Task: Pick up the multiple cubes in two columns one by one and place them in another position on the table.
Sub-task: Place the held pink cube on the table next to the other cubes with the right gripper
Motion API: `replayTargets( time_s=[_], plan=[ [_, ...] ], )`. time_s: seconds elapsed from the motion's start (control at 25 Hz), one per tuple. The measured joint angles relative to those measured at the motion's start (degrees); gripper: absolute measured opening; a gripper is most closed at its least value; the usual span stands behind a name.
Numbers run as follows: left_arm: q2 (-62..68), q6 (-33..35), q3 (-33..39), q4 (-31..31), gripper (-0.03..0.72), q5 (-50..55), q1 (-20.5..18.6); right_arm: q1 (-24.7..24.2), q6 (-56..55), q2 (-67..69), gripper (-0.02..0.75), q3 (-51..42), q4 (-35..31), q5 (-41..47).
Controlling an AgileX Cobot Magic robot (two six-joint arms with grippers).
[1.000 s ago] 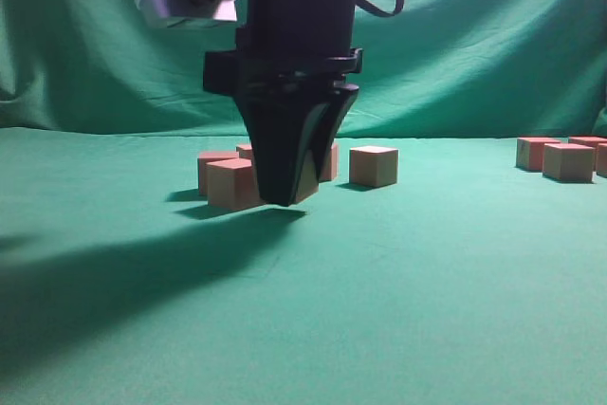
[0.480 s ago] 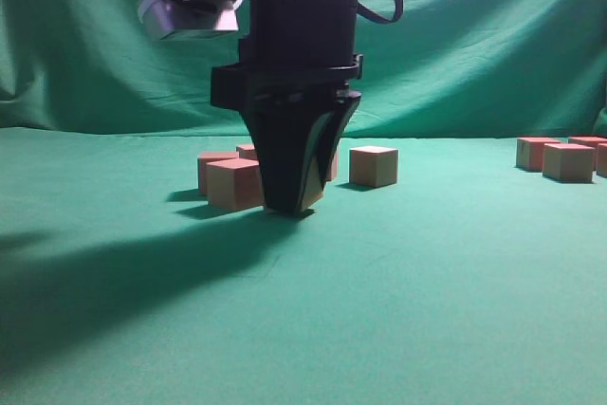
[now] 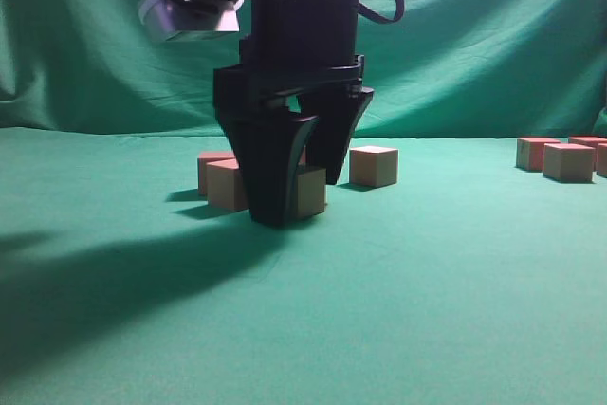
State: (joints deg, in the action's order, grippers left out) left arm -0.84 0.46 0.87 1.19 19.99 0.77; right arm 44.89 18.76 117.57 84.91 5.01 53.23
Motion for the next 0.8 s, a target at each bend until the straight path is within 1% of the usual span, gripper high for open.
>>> replayTargets(
  time_s=[0.08,0.28,0.32,0.52,0.68,0.8],
  plan=[
    [0.00,0.00,0.00,0.00,0.000,0.00,0.00,0.00,0.00,0.00,0.605,0.00,0.12,0.00],
    [0.00,0.00,0.00,0.00,0.000,0.00,0.00,0.00,0.00,-0.39,0.597,0.00,0.12,0.90],
    [0.00,0.00,0.00,0.00,0.000,0.00,0.00,0.00,0.00,-1.01,0.619,0.00,0.12,1.19],
    [0.00,0.00,0.00,0.00,0.000,0.00,0.00,0.00,-0.23,-7.56,0.619,0.00,0.94,2.14],
    [0.00,0.00,0.00,0.00,0.000,0.00,0.00,0.00,-3.40,-14.61,0.619,0.00,1.73,4.84],
    [0.00,0.00,0.00,0.00,0.000,0.00,0.00,0.00,-9.45,-20.34,0.619,0.00,4.76,8.15]
  ],
)
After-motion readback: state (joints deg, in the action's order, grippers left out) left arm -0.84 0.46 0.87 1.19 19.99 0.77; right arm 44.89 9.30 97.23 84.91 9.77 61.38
